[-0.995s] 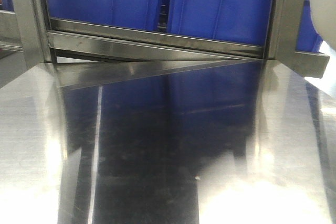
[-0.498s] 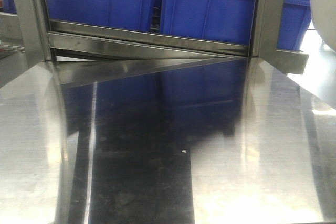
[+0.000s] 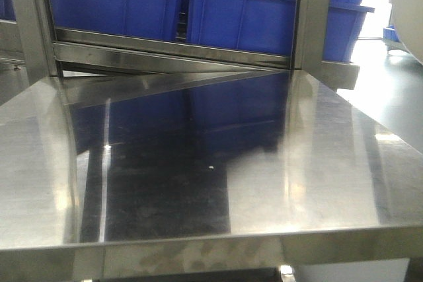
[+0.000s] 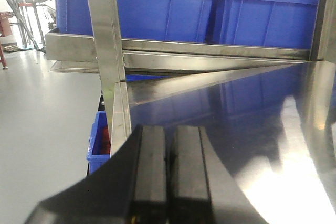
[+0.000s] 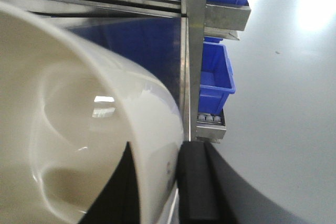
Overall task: Move white bin to right shelf second layer
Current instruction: 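Hold the bin in the right gripper while backing away from the table, then turn the base toward the crate racks, holding the bin in the right gripper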
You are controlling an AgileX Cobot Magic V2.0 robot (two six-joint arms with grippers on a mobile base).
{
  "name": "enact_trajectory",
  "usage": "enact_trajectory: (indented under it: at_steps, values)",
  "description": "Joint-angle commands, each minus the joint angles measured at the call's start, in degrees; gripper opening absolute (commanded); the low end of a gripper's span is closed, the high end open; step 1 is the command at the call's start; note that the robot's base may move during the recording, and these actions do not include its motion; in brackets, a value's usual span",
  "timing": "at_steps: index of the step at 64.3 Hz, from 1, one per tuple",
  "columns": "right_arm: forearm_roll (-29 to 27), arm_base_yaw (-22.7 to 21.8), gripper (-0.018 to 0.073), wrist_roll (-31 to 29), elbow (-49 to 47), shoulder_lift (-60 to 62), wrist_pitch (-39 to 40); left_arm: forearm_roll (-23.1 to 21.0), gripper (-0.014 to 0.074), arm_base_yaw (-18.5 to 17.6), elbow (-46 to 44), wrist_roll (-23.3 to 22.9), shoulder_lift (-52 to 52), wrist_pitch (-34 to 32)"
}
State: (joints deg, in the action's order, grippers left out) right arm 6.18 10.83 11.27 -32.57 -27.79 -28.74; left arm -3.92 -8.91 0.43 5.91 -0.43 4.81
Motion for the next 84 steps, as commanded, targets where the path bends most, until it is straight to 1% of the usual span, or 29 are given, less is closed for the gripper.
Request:
enact_trajectory:
  at_steps: [1, 84]
  values:
    - [0.4, -0.3, 0.0034, 0.0, -1.9, -0.5, 5.9, -0.3, 0.0085, -0.2, 2.1, -0.2, -0.8, -4.8]
    - [0.4, -0.3, 0.0034, 0.0, -1.9, -0.5, 5.9, -0.3, 0.0085, -0.2, 2.1, -0.2, -0.8, -4.8]
